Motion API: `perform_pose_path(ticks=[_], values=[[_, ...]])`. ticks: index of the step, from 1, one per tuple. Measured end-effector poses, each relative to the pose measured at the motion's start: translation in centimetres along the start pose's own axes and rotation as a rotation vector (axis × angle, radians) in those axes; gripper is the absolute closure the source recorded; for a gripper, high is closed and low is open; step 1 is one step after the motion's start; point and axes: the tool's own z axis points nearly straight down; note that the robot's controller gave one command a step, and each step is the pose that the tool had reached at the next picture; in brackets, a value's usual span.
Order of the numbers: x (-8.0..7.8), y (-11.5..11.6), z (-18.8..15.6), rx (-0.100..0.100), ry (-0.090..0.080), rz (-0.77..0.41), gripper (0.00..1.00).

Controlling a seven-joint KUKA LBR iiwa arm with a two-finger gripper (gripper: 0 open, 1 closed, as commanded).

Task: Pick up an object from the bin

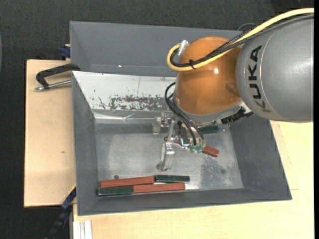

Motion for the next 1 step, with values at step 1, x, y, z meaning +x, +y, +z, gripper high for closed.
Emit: perform_pose_path(ticks=[1], values=[[-0.17,-0.08,-0.44,-0.002,-0.009,0.003,0.0]])
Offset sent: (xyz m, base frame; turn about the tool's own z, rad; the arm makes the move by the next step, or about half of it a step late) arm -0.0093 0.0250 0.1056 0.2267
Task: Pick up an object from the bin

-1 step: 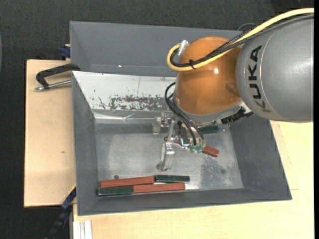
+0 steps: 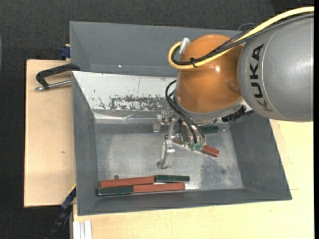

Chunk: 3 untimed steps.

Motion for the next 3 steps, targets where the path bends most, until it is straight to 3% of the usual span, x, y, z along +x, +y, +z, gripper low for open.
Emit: perform_pose_path(ticks=[1,2,3], values=[[0.4,1.1,-4.4,0.0,-0.001,0.099,0.0],[-3.1,-2.6,-5.1,-0.002,-0.007,0.159,0.0],[-3.3,-2.7,1.2,-0.001,-0.006,0.187,0.0]])
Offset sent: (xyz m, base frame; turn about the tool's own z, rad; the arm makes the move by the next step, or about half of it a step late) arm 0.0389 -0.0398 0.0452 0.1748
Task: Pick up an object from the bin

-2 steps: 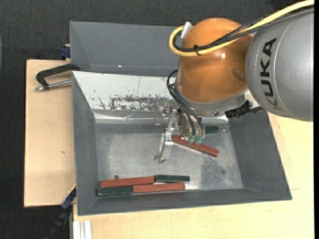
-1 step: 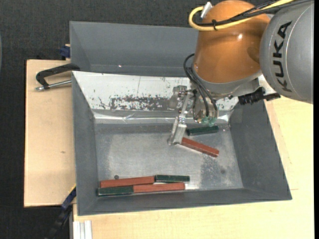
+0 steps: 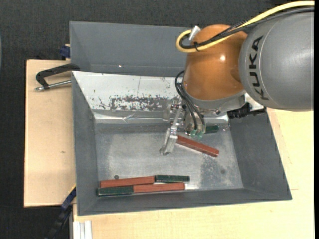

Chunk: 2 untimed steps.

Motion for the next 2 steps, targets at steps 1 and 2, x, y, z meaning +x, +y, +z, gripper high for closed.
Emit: perform_pose_path(ticks=[1,2], values=[[1.3,0.8,-1.5,0.007,0.017,0.088,0.0],[0.1,0.1,-1.4,-0.006,-0.009,0.142,0.0]])
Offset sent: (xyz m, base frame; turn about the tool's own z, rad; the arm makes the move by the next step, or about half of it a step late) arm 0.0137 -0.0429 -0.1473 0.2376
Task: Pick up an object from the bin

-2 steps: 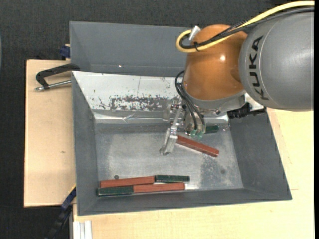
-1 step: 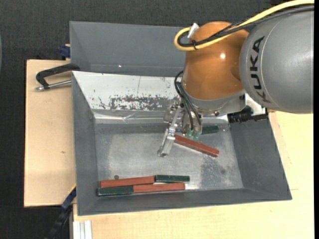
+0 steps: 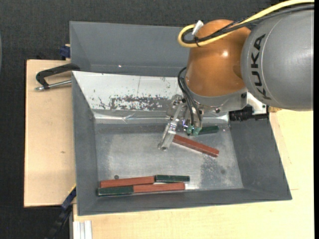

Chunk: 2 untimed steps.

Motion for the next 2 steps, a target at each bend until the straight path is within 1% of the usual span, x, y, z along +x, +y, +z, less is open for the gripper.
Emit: perform_pose_path(ticks=[1,2], values=[[0.5,-1.1,0.1,0.017,0.026,0.072,0.0],[-0.2,-1.7,1.8,0.005,0.005,0.067,0.0]])
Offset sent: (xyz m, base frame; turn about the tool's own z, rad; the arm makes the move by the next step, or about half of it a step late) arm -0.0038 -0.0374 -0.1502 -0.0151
